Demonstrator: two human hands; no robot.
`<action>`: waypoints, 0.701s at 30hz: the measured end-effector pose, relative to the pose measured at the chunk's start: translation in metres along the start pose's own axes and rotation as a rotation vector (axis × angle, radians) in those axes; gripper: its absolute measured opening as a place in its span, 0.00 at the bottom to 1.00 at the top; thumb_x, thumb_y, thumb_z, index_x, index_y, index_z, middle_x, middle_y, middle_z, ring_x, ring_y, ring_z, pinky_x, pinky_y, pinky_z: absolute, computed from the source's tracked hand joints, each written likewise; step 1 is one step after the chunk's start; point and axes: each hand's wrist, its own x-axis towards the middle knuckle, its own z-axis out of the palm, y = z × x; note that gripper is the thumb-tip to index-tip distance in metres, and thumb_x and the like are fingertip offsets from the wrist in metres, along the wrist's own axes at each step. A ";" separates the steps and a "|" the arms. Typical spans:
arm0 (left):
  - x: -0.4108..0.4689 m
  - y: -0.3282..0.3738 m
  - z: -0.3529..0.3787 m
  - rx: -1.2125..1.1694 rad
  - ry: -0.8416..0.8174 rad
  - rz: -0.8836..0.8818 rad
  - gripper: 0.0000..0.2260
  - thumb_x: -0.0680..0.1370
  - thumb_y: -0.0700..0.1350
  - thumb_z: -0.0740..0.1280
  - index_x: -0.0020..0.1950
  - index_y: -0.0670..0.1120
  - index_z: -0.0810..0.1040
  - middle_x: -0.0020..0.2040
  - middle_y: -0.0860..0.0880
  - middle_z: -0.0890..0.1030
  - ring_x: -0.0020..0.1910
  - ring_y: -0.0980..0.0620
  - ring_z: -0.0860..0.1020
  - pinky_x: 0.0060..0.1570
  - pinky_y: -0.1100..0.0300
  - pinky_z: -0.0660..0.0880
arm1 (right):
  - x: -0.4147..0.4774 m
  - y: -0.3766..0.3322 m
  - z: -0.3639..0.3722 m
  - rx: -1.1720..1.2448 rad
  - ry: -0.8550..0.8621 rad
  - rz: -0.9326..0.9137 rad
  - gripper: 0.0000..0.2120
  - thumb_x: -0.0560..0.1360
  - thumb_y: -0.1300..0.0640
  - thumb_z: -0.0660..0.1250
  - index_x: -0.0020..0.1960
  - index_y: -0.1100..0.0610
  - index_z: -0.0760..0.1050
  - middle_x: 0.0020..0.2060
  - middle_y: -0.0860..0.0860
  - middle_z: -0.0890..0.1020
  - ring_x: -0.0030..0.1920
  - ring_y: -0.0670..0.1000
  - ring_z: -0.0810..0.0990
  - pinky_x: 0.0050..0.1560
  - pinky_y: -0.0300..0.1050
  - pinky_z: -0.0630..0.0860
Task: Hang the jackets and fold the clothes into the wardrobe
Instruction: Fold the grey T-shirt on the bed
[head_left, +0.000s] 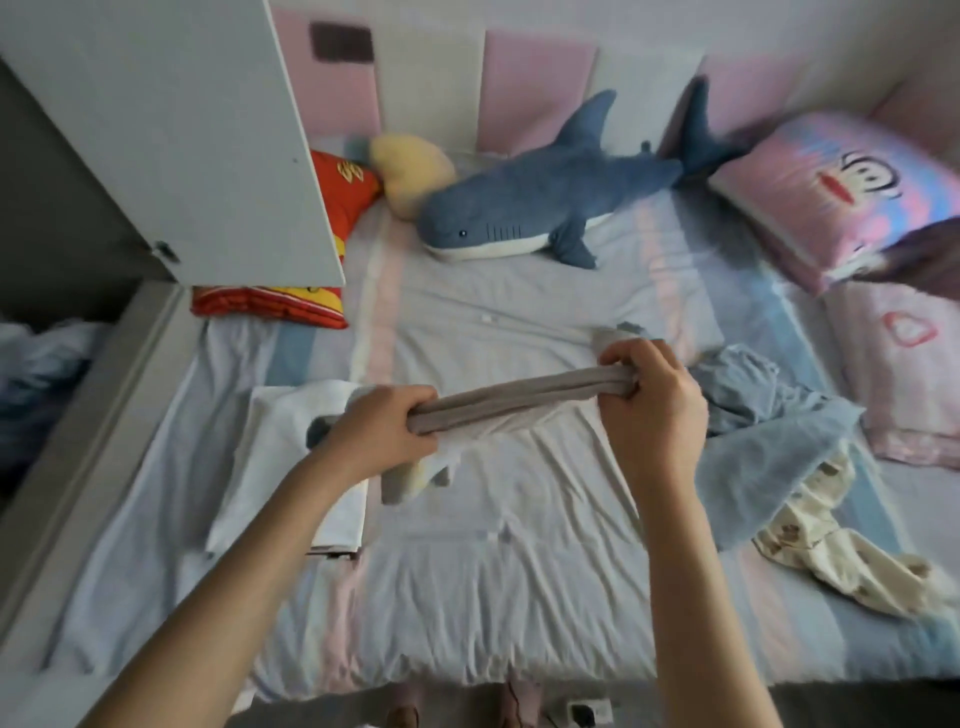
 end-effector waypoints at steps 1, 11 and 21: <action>-0.003 0.006 -0.022 -0.008 0.034 0.001 0.09 0.67 0.44 0.68 0.34 0.56 0.70 0.28 0.52 0.72 0.30 0.52 0.72 0.33 0.54 0.68 | 0.011 -0.014 -0.009 0.004 0.041 0.014 0.11 0.66 0.65 0.67 0.44 0.53 0.79 0.44 0.50 0.80 0.40 0.57 0.78 0.34 0.42 0.63; -0.023 0.077 -0.074 -1.435 0.141 -0.306 0.09 0.80 0.45 0.60 0.46 0.44 0.77 0.35 0.45 0.82 0.34 0.50 0.81 0.39 0.59 0.79 | 0.024 -0.056 -0.012 0.503 -0.198 0.319 0.30 0.70 0.54 0.74 0.67 0.53 0.65 0.63 0.53 0.67 0.58 0.49 0.73 0.57 0.43 0.71; -0.019 0.068 -0.109 -1.723 0.208 -0.148 0.11 0.77 0.47 0.63 0.59 0.50 0.74 0.48 0.45 0.80 0.44 0.49 0.81 0.41 0.56 0.80 | -0.035 -0.077 0.044 0.501 -0.737 -0.013 0.48 0.62 0.55 0.81 0.71 0.46 0.54 0.67 0.46 0.60 0.66 0.38 0.61 0.64 0.23 0.58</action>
